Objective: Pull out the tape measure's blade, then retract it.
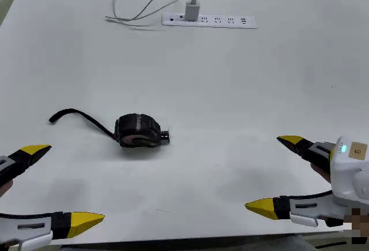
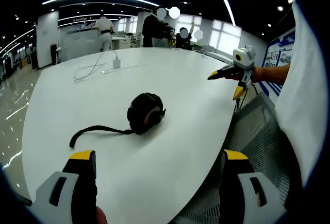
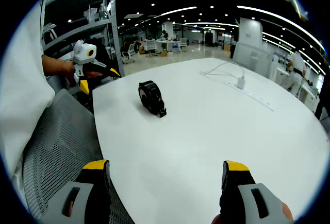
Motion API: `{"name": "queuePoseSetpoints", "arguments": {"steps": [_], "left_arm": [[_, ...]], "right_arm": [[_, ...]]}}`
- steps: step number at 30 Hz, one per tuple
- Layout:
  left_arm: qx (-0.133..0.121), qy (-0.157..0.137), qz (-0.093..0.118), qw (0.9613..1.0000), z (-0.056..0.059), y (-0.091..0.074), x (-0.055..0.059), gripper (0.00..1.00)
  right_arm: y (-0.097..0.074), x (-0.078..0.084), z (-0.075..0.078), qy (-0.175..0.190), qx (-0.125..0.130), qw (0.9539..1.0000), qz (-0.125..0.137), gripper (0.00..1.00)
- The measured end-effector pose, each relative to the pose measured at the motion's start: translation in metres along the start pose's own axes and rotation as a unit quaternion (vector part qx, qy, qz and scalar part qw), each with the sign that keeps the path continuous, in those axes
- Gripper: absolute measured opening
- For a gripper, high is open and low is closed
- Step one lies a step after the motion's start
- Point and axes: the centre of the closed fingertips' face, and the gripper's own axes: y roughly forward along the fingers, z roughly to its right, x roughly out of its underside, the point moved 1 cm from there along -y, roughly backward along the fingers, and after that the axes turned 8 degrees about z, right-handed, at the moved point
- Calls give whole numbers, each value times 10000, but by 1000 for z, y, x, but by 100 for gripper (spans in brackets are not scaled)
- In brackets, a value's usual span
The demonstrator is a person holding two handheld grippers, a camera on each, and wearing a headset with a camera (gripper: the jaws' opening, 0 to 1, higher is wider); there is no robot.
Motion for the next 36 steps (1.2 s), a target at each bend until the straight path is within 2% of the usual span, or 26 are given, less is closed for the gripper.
{"name": "queuePoseSetpoints", "arguments": {"steps": [14, 23, 31, 36], "left_arm": [[14, 0, -2, 10000, 1, 0, 0, 99], [41, 54, -18, 10000, 0, 2, -1, 98], [198, 216, -38, 9996, -5, 16, -10, 97], [368, 449, -97, 9983, -8, 28, -15, 96]], "right_arm": [[0, 2, 0, -38, 8, 10000, -40, 89], [3, 0, 3, -54, 24, 10000, 23, 89], [17, -4, 6, -183, -137, 9997, -8, 89], [27, -9, 10, -352, -286, 9990, -54, 88]]}}
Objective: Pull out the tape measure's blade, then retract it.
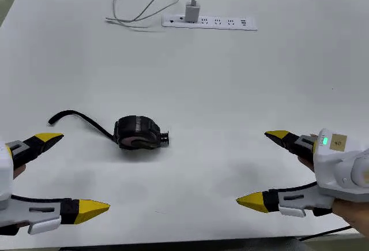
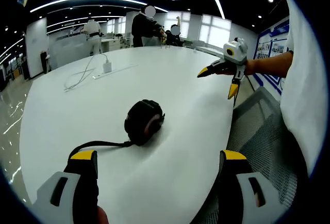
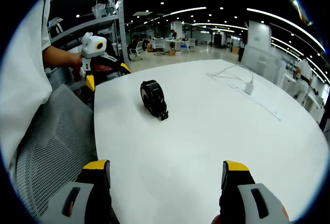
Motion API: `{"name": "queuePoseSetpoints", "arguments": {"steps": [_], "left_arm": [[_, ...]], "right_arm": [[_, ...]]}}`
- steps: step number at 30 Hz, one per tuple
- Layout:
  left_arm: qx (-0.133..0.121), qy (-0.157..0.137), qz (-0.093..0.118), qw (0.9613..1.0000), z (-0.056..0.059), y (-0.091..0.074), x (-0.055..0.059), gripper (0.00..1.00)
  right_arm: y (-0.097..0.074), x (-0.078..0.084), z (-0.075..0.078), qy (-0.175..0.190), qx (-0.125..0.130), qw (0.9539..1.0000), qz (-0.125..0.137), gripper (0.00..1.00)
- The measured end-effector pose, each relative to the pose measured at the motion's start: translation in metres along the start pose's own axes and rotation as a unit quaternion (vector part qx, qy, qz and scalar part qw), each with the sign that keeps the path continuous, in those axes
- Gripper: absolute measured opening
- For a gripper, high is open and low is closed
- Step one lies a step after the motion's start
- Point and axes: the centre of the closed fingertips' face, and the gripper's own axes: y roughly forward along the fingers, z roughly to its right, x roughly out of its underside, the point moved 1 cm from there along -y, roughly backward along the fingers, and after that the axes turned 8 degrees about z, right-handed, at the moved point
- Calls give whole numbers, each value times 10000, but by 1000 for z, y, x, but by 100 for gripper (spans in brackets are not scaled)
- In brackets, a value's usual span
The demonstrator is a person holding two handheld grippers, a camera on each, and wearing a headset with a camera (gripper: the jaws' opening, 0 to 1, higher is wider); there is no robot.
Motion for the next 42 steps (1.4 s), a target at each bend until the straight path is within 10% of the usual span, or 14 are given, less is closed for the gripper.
{"name": "queuePoseSetpoints", "arguments": {"steps": [18, 42], "left_arm": [[509, 626, -313, 9962, -18, 43, -14, 94], [1062, 1133, -1031, 9825, -32, 76, -5, 70]], "right_arm": [[27, -11, 7, -369, -488, 9981, -105, 86], [56, -14, 11, -762, -1021, 9911, -378, 84]]}}
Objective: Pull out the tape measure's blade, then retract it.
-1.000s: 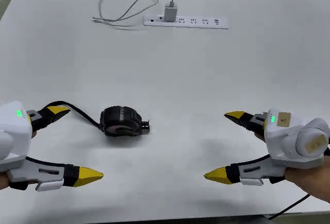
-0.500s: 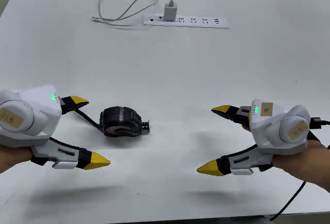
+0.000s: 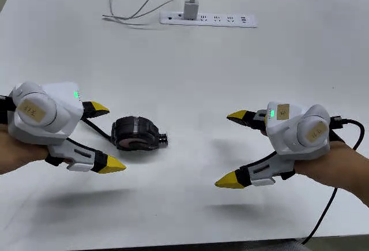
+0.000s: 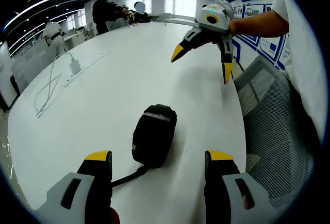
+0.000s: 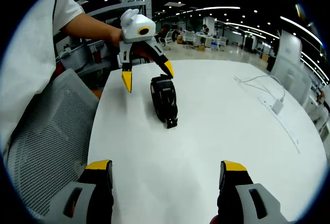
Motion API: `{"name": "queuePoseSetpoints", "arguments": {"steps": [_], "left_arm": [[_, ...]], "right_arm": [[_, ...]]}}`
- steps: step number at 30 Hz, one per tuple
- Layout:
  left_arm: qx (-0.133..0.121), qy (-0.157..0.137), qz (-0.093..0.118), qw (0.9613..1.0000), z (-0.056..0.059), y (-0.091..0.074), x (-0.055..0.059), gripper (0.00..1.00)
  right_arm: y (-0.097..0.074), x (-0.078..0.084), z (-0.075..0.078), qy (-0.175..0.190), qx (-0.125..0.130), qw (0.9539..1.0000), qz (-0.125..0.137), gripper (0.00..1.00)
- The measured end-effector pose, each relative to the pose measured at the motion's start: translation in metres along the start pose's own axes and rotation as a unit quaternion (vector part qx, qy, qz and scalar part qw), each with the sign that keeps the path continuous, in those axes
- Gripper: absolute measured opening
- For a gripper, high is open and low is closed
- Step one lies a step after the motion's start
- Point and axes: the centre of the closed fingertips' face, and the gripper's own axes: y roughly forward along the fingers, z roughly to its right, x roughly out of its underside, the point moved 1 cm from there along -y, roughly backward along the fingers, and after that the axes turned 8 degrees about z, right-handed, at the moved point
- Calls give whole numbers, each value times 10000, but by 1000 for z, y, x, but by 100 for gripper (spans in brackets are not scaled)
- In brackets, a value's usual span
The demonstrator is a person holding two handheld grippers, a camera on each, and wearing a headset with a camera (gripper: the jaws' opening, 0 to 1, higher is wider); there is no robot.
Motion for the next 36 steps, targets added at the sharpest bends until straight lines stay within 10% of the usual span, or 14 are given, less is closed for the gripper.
{"name": "queuePoseSetpoints", "arguments": {"steps": [36], "left_arm": [[260, 398, -468, 9978, -9, 28, 15, 29]], "right_arm": [[28, -9, 10, -67, -283, 9996, 47, 84]]}}
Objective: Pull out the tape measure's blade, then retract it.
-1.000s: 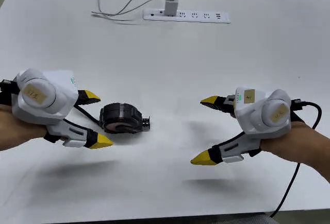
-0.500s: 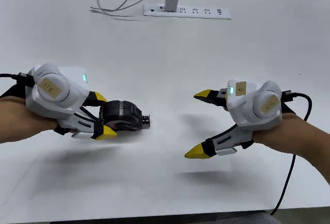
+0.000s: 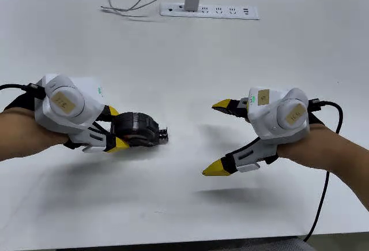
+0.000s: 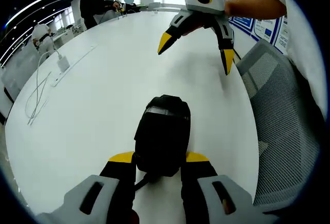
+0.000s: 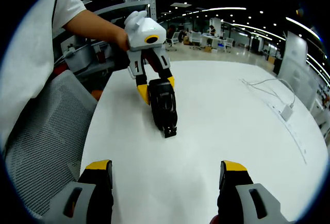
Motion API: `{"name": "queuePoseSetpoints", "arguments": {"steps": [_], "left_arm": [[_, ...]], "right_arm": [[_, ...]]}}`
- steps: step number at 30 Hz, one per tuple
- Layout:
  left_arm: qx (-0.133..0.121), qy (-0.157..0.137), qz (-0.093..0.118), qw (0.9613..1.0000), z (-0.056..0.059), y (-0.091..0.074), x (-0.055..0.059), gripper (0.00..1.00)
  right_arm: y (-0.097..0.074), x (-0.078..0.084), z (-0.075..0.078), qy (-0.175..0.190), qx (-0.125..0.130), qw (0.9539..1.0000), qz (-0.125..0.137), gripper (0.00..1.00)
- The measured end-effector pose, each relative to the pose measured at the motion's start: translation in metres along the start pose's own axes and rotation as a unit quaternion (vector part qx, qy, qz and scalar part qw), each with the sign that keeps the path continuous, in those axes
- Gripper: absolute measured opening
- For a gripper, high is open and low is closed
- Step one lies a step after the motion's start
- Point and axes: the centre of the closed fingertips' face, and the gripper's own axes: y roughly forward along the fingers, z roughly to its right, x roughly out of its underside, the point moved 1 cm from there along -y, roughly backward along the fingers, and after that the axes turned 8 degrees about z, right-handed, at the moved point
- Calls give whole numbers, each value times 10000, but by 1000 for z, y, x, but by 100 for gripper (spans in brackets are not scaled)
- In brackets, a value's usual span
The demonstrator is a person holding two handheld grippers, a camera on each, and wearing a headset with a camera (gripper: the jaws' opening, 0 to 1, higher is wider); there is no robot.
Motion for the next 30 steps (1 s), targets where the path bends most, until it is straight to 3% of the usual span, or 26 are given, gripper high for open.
{"name": "queuePoseSetpoints", "arguments": {"steps": [11, 22, 30], "left_arm": [[7, 64, -55, 10000, 0, 1, 0, 28], [28, 124, -149, 9998, -1, 1, 1, 27], [34, 124, -180, 9998, -2, 1, 2, 27]], "right_arm": [[7, -1, 4, -33, -34, 10000, 25, 82], [26, -7, 8, -165, -139, 9998, 52, 76], [42, -10, 6, -340, -363, 9988, 32, 65]]}}
